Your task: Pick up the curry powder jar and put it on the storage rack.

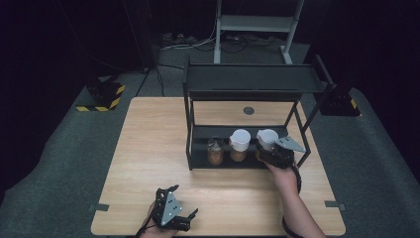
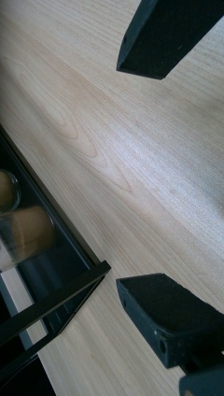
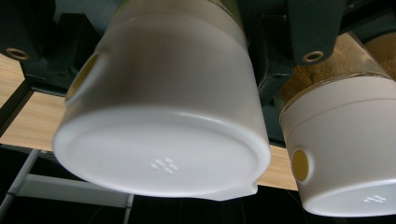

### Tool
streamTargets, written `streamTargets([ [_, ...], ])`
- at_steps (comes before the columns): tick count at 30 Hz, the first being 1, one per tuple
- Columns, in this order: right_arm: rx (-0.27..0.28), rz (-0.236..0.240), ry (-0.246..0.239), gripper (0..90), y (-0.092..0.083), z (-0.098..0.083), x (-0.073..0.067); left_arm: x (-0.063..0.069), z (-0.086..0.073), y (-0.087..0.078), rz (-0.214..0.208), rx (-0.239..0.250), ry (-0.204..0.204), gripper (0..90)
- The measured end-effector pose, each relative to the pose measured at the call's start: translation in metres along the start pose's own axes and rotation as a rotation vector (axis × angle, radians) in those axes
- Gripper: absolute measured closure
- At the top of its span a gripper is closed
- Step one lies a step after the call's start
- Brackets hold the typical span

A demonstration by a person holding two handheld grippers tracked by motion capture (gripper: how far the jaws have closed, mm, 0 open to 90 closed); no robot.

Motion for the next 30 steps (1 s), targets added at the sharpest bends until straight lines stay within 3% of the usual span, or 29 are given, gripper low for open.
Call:
streamTargets([
  [4, -0.006, 0.004, 0.005, 28.8, 0.0, 0.002, 0.0, -0.001, 0.0, 0.0, -0.001, 0.0, 0.001, 0.6],
  [18, -0.017, -0.008, 0.026, 12.0, -0.001, 0.005, 0.0, -0.001, 0.0, 0.0, -0.002, 0.002, -0.001, 0.6],
  [22, -0.016, -0.012, 0.029, 1.0, -0.004, 0.006, -0.003, 0.0, 0.0, 0.0, 0.0, 0.003, -0.003, 0.6],
  [30, -0.005, -0.015, 0.03, 0.0, -0.013, 0.007, -0.007, 0.0, 0.0, 0.0, -0.001, 0.004, 0.001, 0.6],
])
Point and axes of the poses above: each handheld gripper's, and its own axes: y roughly forward along the jaws, z roughly out of its top, x roughly to its right, the point moved 7 cm from there along y, roughly forward along the jaws, and after that the axes turned 10 degrees about y, right-handed, at the moved point
